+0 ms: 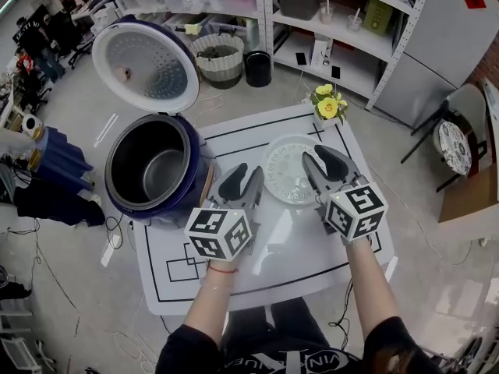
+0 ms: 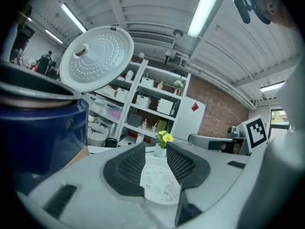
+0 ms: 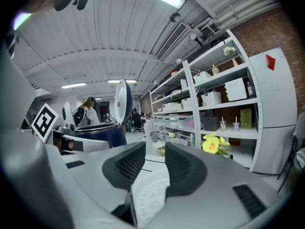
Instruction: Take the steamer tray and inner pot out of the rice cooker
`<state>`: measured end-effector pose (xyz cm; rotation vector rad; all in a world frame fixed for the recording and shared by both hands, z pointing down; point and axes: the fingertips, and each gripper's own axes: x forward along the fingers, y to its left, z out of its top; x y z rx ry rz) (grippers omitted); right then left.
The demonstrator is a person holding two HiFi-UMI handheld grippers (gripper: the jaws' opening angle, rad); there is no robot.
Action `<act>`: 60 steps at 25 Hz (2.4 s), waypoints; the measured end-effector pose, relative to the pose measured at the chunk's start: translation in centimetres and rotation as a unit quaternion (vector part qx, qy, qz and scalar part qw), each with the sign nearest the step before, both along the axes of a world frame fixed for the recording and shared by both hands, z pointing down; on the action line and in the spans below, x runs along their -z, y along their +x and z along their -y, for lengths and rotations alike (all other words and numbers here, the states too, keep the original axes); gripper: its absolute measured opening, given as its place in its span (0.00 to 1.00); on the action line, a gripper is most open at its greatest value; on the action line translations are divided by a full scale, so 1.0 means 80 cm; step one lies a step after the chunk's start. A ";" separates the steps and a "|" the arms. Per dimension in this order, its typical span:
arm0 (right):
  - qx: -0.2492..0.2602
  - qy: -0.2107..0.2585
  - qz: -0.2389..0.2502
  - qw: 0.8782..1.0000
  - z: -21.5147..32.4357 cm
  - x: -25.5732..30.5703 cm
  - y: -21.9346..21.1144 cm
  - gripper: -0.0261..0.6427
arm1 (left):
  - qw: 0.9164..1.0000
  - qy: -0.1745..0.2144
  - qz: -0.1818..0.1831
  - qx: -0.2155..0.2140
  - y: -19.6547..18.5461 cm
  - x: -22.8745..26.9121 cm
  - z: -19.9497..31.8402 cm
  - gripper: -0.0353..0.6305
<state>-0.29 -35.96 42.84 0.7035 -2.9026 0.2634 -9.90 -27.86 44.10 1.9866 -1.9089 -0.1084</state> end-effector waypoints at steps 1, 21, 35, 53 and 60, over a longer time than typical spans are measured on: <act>0.008 0.003 0.004 1.000 -0.006 0.009 -0.007 0.20 | 1.000 0.005 0.000 0.001 -0.001 0.007 -0.004 0.22; 0.133 0.021 0.044 0.990 -0.122 0.099 -0.146 0.20 | 0.991 0.101 0.035 0.074 -0.095 0.152 -0.140 0.22; 0.188 0.013 0.035 0.981 -0.180 0.106 -0.251 0.20 | 0.973 0.063 0.083 0.204 -0.231 0.163 -0.252 0.22; 0.143 -0.041 -0.035 0.988 -0.147 0.051 -0.305 0.24 | 0.978 -0.017 0.049 0.204 -0.336 0.094 -0.268 0.29; 0.141 -0.082 -0.057 0.985 -0.135 0.026 -0.312 0.27 | 0.982 -0.042 0.036 0.182 -0.346 0.067 -0.244 0.32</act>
